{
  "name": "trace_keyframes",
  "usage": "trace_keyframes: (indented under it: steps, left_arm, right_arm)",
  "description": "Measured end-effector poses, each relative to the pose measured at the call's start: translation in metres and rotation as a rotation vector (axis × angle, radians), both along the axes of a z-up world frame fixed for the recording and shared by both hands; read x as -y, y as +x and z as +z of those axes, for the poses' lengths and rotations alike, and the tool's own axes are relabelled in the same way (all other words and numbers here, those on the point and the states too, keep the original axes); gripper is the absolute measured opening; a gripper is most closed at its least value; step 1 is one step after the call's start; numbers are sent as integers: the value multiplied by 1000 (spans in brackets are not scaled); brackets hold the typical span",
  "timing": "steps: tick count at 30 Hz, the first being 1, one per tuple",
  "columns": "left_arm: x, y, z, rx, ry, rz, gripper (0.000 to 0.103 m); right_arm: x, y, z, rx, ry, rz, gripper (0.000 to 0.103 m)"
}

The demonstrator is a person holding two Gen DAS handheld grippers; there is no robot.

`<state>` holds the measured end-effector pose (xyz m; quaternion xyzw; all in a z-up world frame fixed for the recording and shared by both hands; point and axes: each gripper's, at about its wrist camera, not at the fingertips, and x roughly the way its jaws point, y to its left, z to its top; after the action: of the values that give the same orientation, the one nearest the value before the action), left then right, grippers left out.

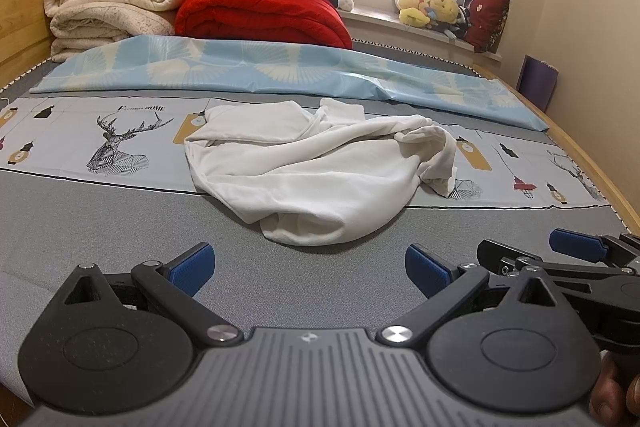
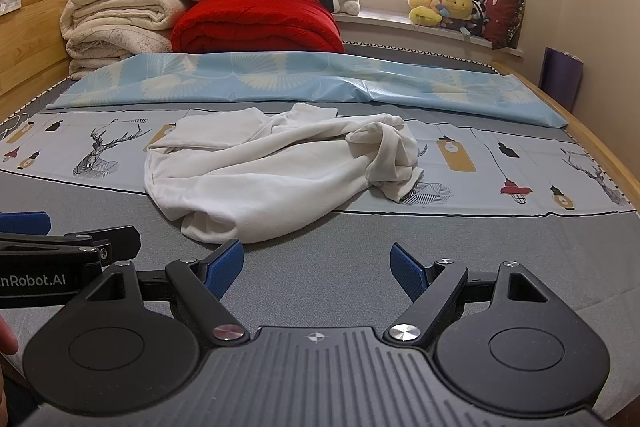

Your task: Fold small clothes

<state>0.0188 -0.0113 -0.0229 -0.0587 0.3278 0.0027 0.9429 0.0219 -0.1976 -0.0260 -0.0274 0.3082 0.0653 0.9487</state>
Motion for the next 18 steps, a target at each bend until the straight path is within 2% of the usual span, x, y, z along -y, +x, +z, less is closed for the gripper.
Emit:
trace_keyframes:
  steps: [15, 18]
  left_arm:
    - [0, -1, 1, 16, 2, -6, 102]
    - [-1, -3, 2, 31, 6, -8, 95]
  right_arm:
    - [-1, -1, 1, 12, -1, 1, 82]
    - [5, 0, 10, 42, 16, -25, 78]
